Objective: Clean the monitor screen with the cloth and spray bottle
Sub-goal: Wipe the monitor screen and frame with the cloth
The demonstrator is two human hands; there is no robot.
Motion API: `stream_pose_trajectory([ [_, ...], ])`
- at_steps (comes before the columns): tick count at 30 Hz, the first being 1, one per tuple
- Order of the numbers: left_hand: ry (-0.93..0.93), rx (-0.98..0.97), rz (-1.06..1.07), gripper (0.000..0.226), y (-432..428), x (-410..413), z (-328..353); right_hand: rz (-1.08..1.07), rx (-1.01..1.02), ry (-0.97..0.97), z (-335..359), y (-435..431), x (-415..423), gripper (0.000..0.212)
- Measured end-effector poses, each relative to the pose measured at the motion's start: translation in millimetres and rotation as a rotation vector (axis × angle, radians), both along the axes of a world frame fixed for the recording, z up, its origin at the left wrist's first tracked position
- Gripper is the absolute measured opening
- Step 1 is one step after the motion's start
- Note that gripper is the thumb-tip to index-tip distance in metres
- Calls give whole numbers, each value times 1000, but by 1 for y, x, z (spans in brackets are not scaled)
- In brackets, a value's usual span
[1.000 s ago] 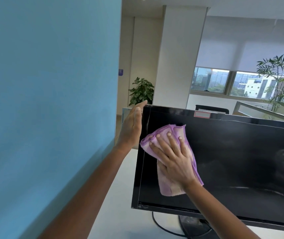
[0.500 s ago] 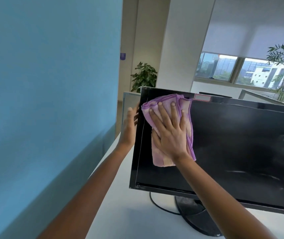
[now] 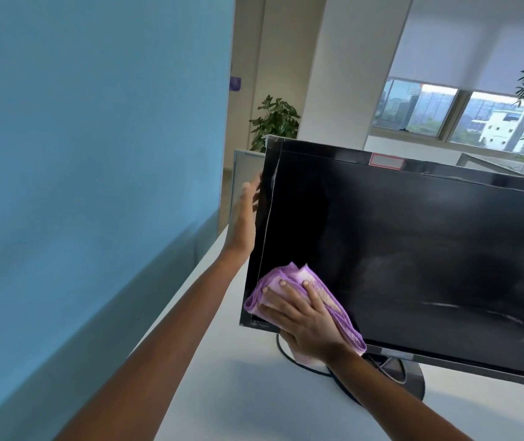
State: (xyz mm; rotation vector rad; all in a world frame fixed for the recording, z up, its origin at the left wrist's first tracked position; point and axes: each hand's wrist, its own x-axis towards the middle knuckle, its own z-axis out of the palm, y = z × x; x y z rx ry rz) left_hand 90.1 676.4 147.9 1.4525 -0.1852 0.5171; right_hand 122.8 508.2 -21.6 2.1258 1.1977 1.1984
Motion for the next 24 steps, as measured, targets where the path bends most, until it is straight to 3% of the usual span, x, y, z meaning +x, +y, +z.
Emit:
stream_pose_trajectory([
  [7, 47, -10, -49, 50, 2, -5, 3, 4, -146, -28, 9, -5, -4, 53],
  [13, 33, 1, -11, 48, -2, -6, 0, -61, 268, 18, 51, 23, -7, 57],
  [15, 43, -3, -9, 48, -2, -6, -1, -49, 296, 57, 51, 35, -9, 59],
  [24, 91, -22, -34, 49, 2, -9, 8, -19, -304, 59, 1, 7, -5, 57],
])
